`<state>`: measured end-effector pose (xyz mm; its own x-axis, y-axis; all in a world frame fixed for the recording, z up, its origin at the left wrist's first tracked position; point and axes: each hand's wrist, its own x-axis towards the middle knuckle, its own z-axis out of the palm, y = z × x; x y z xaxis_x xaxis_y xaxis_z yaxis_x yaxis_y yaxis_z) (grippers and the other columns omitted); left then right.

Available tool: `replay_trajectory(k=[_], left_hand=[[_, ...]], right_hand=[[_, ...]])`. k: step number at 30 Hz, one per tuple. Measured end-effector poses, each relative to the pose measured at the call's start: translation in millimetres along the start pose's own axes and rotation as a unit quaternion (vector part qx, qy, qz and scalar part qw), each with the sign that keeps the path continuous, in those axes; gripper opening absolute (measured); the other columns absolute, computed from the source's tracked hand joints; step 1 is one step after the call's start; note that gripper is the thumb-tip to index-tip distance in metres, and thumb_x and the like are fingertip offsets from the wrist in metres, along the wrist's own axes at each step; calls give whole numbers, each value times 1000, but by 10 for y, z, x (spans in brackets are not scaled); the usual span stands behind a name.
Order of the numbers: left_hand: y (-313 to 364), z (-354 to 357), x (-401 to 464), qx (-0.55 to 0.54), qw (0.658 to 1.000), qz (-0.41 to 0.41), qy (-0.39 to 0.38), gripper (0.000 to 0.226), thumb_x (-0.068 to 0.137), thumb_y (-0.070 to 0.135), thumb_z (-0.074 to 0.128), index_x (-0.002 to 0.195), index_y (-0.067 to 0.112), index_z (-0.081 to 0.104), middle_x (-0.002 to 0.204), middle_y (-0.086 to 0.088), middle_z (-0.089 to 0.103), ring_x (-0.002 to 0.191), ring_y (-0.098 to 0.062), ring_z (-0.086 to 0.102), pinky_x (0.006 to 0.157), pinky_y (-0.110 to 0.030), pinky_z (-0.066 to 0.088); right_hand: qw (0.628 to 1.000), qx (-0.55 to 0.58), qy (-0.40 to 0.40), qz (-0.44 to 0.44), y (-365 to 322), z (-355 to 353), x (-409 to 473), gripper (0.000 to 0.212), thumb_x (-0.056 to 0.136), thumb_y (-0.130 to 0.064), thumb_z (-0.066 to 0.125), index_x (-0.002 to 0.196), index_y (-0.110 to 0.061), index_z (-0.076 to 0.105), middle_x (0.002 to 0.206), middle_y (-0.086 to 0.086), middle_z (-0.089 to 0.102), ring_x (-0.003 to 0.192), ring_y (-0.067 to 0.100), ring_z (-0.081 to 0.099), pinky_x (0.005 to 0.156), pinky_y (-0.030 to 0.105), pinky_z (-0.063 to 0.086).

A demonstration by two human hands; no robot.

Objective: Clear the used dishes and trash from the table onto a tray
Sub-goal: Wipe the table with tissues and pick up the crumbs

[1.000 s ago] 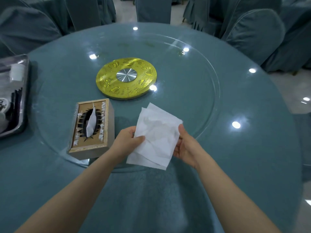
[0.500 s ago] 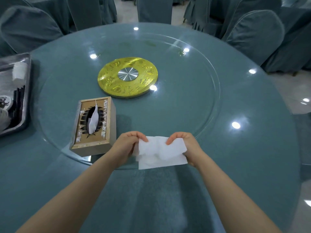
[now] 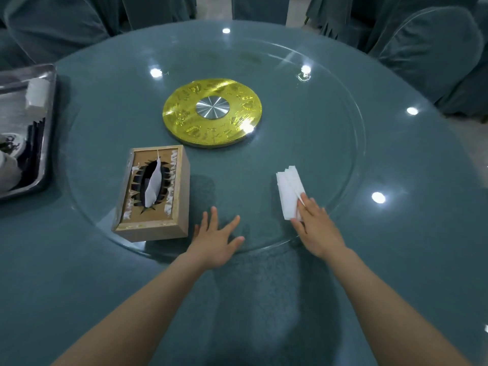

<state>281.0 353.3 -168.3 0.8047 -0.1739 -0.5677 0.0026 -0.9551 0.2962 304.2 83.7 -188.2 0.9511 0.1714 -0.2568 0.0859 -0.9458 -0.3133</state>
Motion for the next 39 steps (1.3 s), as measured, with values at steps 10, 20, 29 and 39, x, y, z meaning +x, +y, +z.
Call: replay_trajectory(k=[10, 20, 29, 39], left_hand=[[-476, -108, -165, -39, 997, -33, 63, 57, 95, 49, 42, 148, 42, 20, 158, -8, -17, 145, -28, -15, 117, -46, 0], [-220, 81, -395, -151, 982, 40, 108, 63, 96, 29, 49, 151, 18, 19, 161, -2, 3, 147, -16, 2, 119, -39, 9], [-471, 37, -452, -128, 979, -61, 148, 65, 95, 32, 49, 151, 19, 18, 160, -12, 4, 147, -29, 6, 118, -43, 13], [-382, 120, -333, -133, 977, -42, 162, 69, 95, 36, 47, 152, 21, 12, 160, -8, -3, 147, -25, 0, 118, -45, 10]], right_hand=[[1000, -5, 14, 15, -675, 246, -315, 60, 101, -41, 28, 152, -13, 14, 161, -5, -3, 148, 21, 4, 119, 36, 6], [997, 53, 56, 16, -866, 158, -297, 49, 101, -35, 28, 145, -12, 34, 160, -1, 15, 135, 26, 39, 103, 36, 39], [993, -49, -37, -101, -644, 94, -210, 54, 102, -33, 34, 151, -15, 21, 161, -7, 5, 147, 19, 10, 118, 33, 8], [956, 255, 144, 24, -1133, 93, -347, 27, 90, -21, 64, 113, -8, 69, 124, 7, 63, 116, 20, 57, 92, 9, 29]])
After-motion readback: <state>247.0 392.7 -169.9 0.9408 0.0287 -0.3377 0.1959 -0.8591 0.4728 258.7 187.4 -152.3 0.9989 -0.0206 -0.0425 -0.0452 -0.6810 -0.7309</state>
